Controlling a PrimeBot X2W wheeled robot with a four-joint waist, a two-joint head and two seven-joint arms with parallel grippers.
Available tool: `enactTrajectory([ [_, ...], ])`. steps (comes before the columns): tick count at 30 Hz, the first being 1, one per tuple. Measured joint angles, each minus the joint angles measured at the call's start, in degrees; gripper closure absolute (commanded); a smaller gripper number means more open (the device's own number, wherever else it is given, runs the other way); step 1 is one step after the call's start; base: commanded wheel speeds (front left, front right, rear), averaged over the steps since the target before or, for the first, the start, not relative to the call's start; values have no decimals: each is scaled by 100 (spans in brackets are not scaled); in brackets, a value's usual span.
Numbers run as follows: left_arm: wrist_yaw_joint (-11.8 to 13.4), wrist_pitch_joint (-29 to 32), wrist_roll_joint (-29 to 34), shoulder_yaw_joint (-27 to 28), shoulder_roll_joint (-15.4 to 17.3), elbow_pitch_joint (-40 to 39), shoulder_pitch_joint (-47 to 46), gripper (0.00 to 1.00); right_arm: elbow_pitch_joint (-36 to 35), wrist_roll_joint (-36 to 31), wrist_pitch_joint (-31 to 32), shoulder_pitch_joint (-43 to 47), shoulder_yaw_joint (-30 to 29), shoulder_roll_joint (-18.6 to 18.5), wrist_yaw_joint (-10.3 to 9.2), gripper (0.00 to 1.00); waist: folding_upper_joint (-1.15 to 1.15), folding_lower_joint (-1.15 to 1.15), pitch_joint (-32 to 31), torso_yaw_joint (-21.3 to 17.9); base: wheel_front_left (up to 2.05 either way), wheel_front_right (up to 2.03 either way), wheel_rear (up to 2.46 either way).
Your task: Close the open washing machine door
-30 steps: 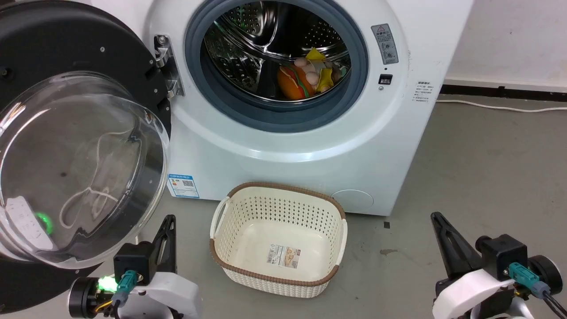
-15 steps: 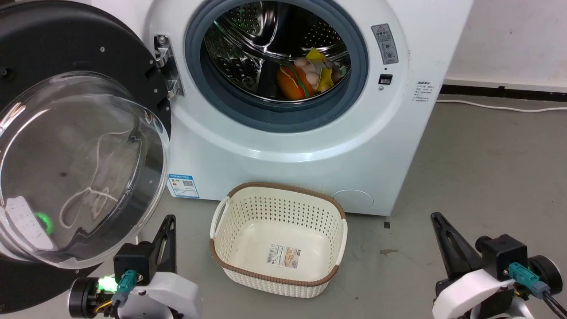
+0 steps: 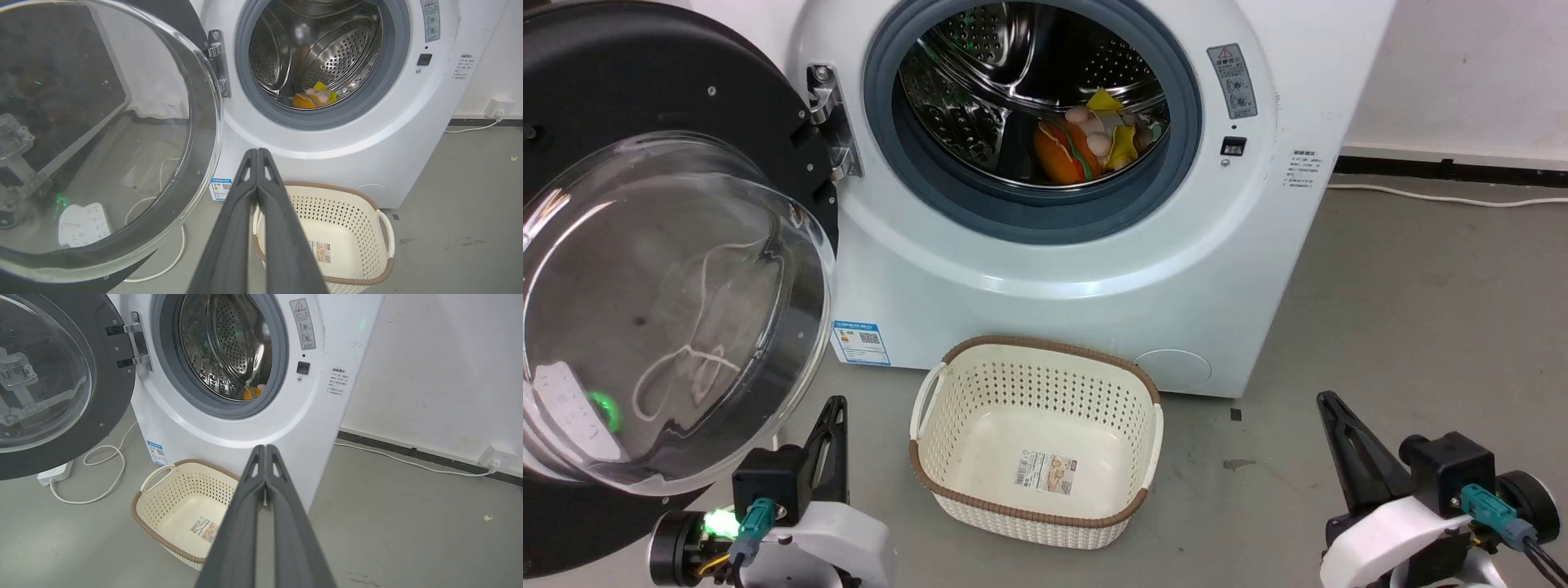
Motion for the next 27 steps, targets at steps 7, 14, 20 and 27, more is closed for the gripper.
enactTrajectory([
  [7,-1,0,0,-7,0,5,-2,0,-1,3,0,-9,0,0,0,0,0,0,0,0,0,0,0],
  [14,0,-51,0,-35,1,-1,-3,0,-1,51,-41,-9,-20,0,0,0,0,0,1,12,0,0,0],
  [20,1,-112,0,-65,4,-13,-3,0,1,65,-114,-9,-16,0,0,0,0,0,-3,69,0,0,0],
  [27,7,-190,0,-92,20,-44,-3,0,1,137,-198,-4,5,0,0,0,0,0,-16,210,0,0,0],
])
